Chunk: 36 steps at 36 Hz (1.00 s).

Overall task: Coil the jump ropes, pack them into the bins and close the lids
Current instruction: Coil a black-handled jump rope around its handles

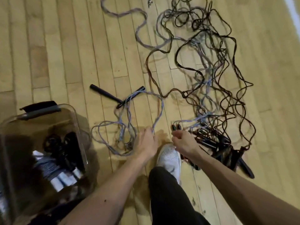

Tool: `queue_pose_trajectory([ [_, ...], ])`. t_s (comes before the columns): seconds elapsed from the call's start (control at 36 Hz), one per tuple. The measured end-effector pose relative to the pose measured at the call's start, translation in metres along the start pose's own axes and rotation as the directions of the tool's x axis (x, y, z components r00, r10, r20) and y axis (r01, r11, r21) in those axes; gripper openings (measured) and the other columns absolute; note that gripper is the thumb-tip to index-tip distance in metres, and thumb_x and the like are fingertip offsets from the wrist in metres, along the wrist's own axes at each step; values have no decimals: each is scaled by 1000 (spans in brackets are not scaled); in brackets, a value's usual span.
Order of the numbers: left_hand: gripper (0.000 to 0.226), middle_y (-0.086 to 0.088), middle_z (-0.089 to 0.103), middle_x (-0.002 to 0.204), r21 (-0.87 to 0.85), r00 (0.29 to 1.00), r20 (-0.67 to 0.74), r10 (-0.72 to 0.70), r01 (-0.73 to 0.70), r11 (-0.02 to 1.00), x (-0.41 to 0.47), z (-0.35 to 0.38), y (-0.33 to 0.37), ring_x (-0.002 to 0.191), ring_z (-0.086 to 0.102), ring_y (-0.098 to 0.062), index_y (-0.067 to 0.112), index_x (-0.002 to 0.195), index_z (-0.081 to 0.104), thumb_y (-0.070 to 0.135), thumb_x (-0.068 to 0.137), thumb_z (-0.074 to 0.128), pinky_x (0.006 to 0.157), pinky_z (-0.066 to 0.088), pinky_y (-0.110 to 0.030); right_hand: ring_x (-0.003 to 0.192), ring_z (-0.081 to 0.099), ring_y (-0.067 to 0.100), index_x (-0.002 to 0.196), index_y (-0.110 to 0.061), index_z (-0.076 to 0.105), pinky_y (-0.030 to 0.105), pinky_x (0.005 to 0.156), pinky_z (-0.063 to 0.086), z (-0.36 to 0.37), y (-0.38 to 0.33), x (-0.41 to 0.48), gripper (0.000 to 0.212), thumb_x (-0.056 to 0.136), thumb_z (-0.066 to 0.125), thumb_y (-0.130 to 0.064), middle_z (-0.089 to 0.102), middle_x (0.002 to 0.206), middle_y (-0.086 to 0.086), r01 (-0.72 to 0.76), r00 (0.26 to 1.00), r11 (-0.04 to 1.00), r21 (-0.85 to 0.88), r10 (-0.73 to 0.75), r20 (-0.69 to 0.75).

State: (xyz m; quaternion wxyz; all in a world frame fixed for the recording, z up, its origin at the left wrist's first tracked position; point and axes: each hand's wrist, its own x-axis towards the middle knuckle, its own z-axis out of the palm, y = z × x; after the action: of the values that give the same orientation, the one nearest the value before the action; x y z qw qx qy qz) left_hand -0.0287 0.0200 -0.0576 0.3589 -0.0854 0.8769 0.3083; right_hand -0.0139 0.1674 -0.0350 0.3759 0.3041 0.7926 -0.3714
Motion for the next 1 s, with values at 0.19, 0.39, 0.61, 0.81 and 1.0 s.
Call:
queue_pose_trajectory([
  [0.19,24,-6,57,119,264,996,-52,69,-53,963,32,29,-13,108,60,-27,14,126,49,21,102,52,88,51,-41,106,65,26,129,-7,61,35,93,53,30,-15,48,32,101,52,-19,69,119,10,48,999,995,91,-50,16],
  [0.39,28,5,60,119,6,950,235,206,-213,977,19,15,-18,109,59,-18,19,131,49,24,104,49,93,48,-36,89,67,22,107,-8,57,43,88,59,32,-15,45,29,99,60,-35,68,93,8,-25,1000,924,381,21,16],
  [0.61,9,1,63,79,-191,913,270,307,-262,946,-40,-28,-3,68,56,-12,38,91,48,43,99,49,69,52,-41,55,46,14,95,-7,60,27,52,46,-19,-60,-15,30,109,40,-24,47,61,-1,73,997,885,459,-68,-28],
  [0.81,37,2,50,63,-210,936,233,263,-215,954,-103,-108,51,59,49,-18,18,82,50,42,106,38,62,46,-41,57,50,13,97,-5,61,23,50,50,-83,-125,-105,27,108,44,-23,50,66,2,315,947,843,435,-308,-89],
  [1.0,41,8,36,45,-765,974,30,226,-123,632,-173,-199,123,47,31,-15,16,72,37,34,109,34,47,38,-25,111,65,17,132,-9,57,44,104,51,-99,-134,-193,72,85,63,-65,69,120,6,394,821,806,443,-525,225],
])
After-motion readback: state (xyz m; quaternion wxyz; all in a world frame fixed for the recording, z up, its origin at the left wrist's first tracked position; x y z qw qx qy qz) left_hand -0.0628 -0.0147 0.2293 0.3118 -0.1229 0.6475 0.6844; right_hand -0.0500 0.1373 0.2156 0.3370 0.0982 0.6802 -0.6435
